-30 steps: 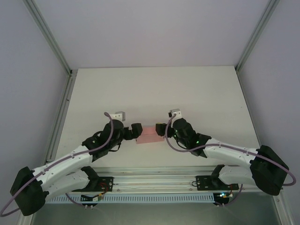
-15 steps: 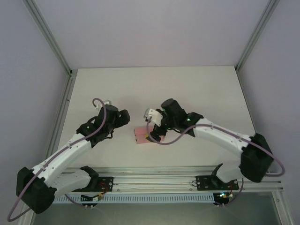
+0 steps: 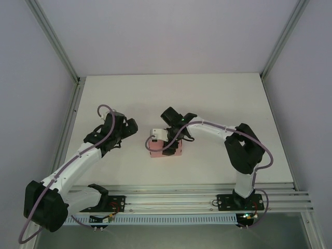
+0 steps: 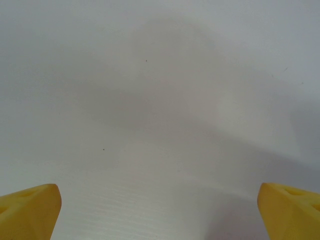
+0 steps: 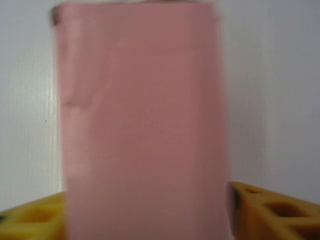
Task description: Assemble paper box
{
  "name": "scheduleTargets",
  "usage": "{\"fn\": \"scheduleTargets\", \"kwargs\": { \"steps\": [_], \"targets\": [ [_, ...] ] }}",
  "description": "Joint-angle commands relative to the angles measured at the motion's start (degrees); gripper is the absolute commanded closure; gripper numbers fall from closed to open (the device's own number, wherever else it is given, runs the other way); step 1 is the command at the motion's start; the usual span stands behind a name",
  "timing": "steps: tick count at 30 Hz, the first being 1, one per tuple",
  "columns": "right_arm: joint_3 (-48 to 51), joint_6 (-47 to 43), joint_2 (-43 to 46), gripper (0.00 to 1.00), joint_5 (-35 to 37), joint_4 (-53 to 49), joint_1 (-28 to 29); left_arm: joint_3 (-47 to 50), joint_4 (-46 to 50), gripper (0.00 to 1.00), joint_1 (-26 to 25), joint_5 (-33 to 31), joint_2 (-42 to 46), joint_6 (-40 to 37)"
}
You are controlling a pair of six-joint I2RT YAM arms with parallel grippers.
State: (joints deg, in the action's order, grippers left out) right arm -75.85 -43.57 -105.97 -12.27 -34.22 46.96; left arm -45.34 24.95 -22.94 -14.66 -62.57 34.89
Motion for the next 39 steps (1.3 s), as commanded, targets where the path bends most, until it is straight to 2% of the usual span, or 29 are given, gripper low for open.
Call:
{"fn": "scheduleTargets", "kwargs": {
  "steps": [1, 4, 11, 15, 17, 20, 25, 28, 30, 33, 36, 39],
  "targets": [
    [0.09, 1.38, 1.47, 0.53, 2.44, -0.37, 0.65, 2.1, 0.37, 0.0, 0.89, -1.6, 3.27, 0.26],
    [6.25, 2.26, 5.79, 0.66, 11.61, 10.6, 2.23, 3.77, 0.52, 0.0, 1.05, -1.47, 6.17, 0.94],
    [18.25, -0.56, 12.98, 0.63, 35.15, 36.76, 5.82, 7.03, 5.85, 0.0, 1.12, 0.75, 14.94, 4.52],
    [24.61, -11.75, 9.05, 0.65, 46.77, 57.94, 5.63, 9.14, 8.65, 0.0, 1.18, 3.48, 21.1, 5.95],
    [27.95, -20.03, 5.14, 0.65, 49.0, 72.89, 5.64, 9.14, 10.69, 0.0, 1.15, 4.01, 23.85, 5.97],
    [30.55, -26.55, -0.63, 0.63, 48.17, 86.19, 5.81, 9.5, 12.93, 0.0, 1.17, 3.85, 27.64, 6.15],
    [30.99, -24.8, -4.47, 0.56, 48.63, 86.53, 8.05, 8.8, 16.03, 0.0, 1.13, 4.91, 32.01, 6.79],
    [31.81, -18.37, -2.02, 0.47, 48.49, 78.91, 10.52, 8.52, 17.57, 0.0, 1.12, 4.1, 33.33, 7.35],
    [32.41, -12.68, 0.59, 0.33, 46.89, 71.09, 12.05, 8.85, 17.52, 0.0, 1.19, 4.45, 34.19, 7.62],
    [32.29, -3.15, 4.9, 0.0, 42.88, 56.58, 12.97, 10.74, 15.14, 0.0, 1.16, 4.98, 35.21, 8.06],
    [31.3, 4.68, 8.91, 0.0, 39.61, 45.83, 12.89, 11.44, 13.0, 0.0, 1.14, 6.53, 34.66, 8.78],
    [32.35, 8.9, 12.51, 0.0, 38.18, 44.24, 12.93, 11.56, 12.38, 0.0, 1.13, 8.4, 34.22, 8.98]
  ]
}}
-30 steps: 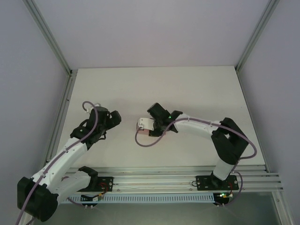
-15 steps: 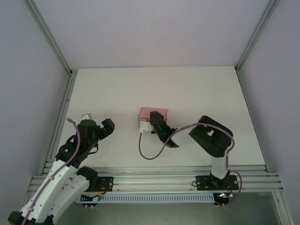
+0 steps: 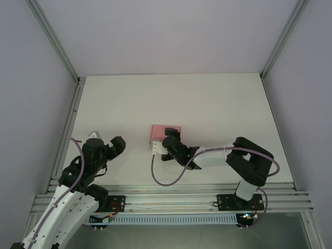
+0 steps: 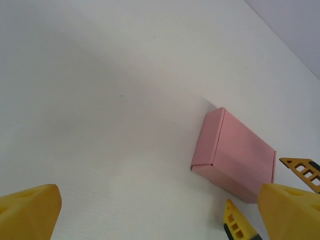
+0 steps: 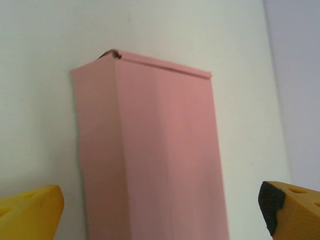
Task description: Assemble paper box
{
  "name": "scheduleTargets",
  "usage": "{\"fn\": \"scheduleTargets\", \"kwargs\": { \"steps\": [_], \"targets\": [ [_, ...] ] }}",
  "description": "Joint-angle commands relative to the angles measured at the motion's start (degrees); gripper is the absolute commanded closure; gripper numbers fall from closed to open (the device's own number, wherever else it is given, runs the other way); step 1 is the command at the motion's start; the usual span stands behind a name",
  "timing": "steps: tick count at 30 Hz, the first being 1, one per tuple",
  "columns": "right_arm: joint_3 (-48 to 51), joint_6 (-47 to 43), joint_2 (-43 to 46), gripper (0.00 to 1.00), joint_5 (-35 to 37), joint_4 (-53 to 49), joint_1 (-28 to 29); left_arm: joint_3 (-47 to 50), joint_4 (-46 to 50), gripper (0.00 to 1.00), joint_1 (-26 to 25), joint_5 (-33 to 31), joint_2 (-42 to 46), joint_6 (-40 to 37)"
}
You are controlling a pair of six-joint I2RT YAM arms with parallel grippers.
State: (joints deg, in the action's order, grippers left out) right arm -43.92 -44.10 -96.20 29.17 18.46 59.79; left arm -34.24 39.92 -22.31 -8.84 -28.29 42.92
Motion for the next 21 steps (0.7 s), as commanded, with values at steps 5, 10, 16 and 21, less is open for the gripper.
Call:
{"fn": "scheduleTargets", "kwargs": {
  "steps": [5, 10, 16, 21],
  "targets": [
    [2.6, 16.23, 8.44, 0.0, -0.44, -5.3, 0.08, 1.76, -1.84, 0.0, 0.46, 3.25, 2.83, 1.81],
    [3.47, 30.08, 15.61, 0.0, 2.61, -5.37, -0.94, 3.81, -2.6, 0.0, 0.45, 3.49, 6.87, 0.16],
    [7.16, 52.41, 28.6, 0.0, -6.25, -13.03, -16.32, 3.21, -3.94, 0.0, 0.52, -11.15, -0.74, -3.46],
    [10.79, 54.59, 34.17, 0.0, -5.26, -14.06, -31.0, 1.03, -17.46, 0.0, 0.61, -15.85, -16.23, -10.48]
  ]
}}
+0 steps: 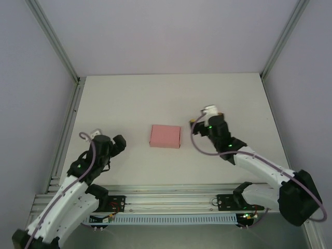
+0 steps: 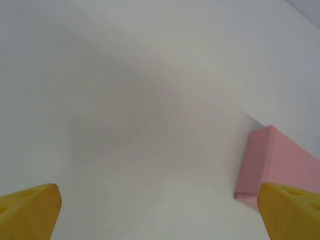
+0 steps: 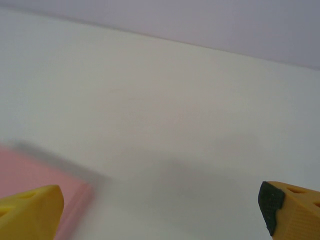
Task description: Assemble paper box
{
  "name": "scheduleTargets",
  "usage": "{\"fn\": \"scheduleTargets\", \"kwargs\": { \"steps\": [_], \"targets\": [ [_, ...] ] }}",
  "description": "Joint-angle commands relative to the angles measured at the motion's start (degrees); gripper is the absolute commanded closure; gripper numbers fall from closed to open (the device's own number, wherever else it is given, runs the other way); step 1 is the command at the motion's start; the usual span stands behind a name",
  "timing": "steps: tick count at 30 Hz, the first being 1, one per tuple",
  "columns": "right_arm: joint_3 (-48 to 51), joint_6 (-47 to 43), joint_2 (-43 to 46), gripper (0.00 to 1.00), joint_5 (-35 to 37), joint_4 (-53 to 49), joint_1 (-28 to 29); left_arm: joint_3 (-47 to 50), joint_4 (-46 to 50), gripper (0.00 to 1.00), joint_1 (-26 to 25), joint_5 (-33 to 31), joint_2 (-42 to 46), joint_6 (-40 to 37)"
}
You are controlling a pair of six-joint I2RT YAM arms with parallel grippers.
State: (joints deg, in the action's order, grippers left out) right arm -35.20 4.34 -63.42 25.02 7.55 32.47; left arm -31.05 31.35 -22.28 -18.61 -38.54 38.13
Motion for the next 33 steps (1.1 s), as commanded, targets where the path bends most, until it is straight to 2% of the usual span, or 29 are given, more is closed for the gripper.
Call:
{"fn": "scheduleTargets", "kwargs": {
  "steps": [1, 4, 7, 8, 11, 12, 13, 16, 17, 18, 20, 21, 22, 23, 25, 26, 29, 33],
  "targets": [
    [2.57, 4.9, 1.62, 0.0, -1.62, -2.65, -6.46, -3.16, -10.53, 0.0, 0.91, -9.34, -10.05, -7.35],
    [4.65, 5.67, 0.16, 0.0, -5.75, 2.17, -15.4, -3.34, -20.43, 0.0, 4.63, -12.8, -19.75, -13.41],
    [10.23, 4.63, -6.71, 0.0, -12.12, 20.39, -22.51, 0.38, -36.27, 0.0, 9.25, -13.07, -26.17, -21.05],
    [11.03, 3.26, -9.95, 0.0, -13.28, 25.59, -23.19, -0.04, -37.04, 0.0, 11.1, -10.97, -27.14, -22.29],
    [8.4, -0.7, -18.77, 0.0, -13.66, 29.99, -23.65, 4.61, -53.8, 0.0, 12.52, -10.83, -30.49, -31.02],
    [6.25, -1.32, -20.34, 0.0, -13.2, 27.41, -23.65, 7.44, -62.16, 0.0, 12.62, -10.19, -32.17, -33.03],
    [5.99, -1.97, -21.7, 0.0, -14.01, 29.27, -23.9, 9.63, -68.71, 0.0, 12.66, -9.96, -33.89, -33.87],
    [5.18, -0.38, -23.45, 0.0, -13.97, 29.41, -25.48, 13.92, -81.95, 0.0, 12.9, -8.2, -40.12, -36.58],
    [6.45, 0.22, -23.24, 0.0, -14.95, 31.71, -26.24, 15.24, -86.27, 0.0, 12.82, -7.67, -41.31, -37.41],
    [8.57, 1.32, -22.83, 0.0, -15.0, 35.13, -26.99, 16.91, -90.7, 0.0, 13.58, -4.39, -43.18, -38.0],
    [15.18, 1.47, -22.53, 0.0, -17.02, 47.14, -27.8, 18.32, -102.37, 0.0, 14.61, -3.14, -50.41, -38.24],
    [17.81, 0.33, -22.99, 0.0, -19.51, 52.77, -27.79, 18.82, -102.76, 0.0, 14.86, 1.94, -51.41, -38.91],
    [18.36, -0.26, -23.34, 0.0, -21.19, 53.66, -27.83, 17.4, -100.65, 0.0, 14.89, 3.87, -52.87, -39.72],
    [17.58, -0.46, -24.18, 0.0, -21.56, 52.85, -27.84, 15.54, -101.33, 0.0, 14.9, 2.29, -54.92, -39.97],
    [15.71, 0.06, -26.08, 0.0, -20.81, 51.04, -28.13, 10.74, -86.5, 0.0, 15.35, 1.82, -51.73, -37.73],
    [14.71, 1.1, -24.92, 0.0, -20.57, 47.01, -28.76, 8.69, -84.23, 0.0, 16.0, 1.65, -52.77, -37.23],
    [12.93, 3.63, -25.37, 0.0, -18.1, 44.77, -29.58, 9.3, -85.58, 0.0, 17.28, 3.48, -52.87, -36.42],
    [12.95, 3.84, -25.9, 0.0, -18.6, 45.53, -29.96, 9.15, -85.15, 0.0, 17.27, 3.53, -52.79, -36.5]
  ]
}}
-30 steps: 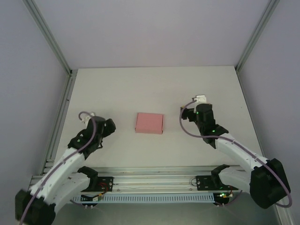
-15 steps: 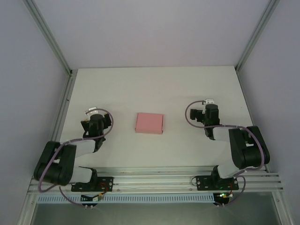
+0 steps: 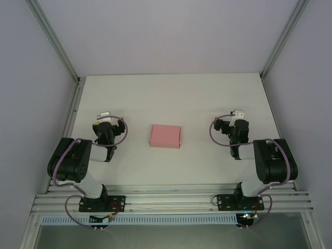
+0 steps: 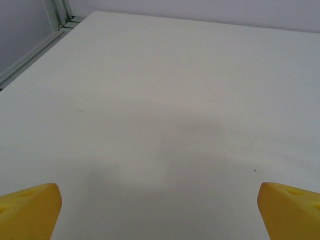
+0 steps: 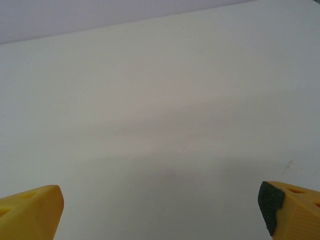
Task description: Assemble paper box
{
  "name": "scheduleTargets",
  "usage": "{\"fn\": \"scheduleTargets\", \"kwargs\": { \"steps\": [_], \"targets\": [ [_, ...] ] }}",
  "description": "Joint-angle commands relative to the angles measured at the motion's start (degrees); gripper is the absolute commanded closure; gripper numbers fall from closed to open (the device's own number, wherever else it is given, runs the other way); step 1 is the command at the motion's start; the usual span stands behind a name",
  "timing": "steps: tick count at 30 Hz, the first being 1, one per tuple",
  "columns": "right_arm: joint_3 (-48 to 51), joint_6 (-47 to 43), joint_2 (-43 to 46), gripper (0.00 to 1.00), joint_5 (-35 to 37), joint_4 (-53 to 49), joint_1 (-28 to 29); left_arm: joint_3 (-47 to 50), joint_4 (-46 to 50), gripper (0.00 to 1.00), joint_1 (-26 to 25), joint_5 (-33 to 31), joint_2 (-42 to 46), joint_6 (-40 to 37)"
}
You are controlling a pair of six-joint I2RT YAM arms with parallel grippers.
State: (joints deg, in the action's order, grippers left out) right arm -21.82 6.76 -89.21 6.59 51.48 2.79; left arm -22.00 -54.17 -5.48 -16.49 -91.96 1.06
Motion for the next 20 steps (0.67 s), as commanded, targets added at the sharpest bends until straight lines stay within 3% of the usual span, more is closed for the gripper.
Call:
{"fn": "scheduleTargets", "kwargs": {
  "steps": [1, 20],
  "targets": [
    [-0.37, 1.49, 0.13, 0.0, -0.17, 1.47, -0.33, 0.11, 0.24, 0.0, 0.46, 1.42, 0.56, 0.59],
    [-0.17, 1.34, 0.17, 0.0, -0.17, 1.69, -0.33, 0.12, 0.23, 0.0, 0.48, 1.39, 0.61, 0.59]
  ]
}}
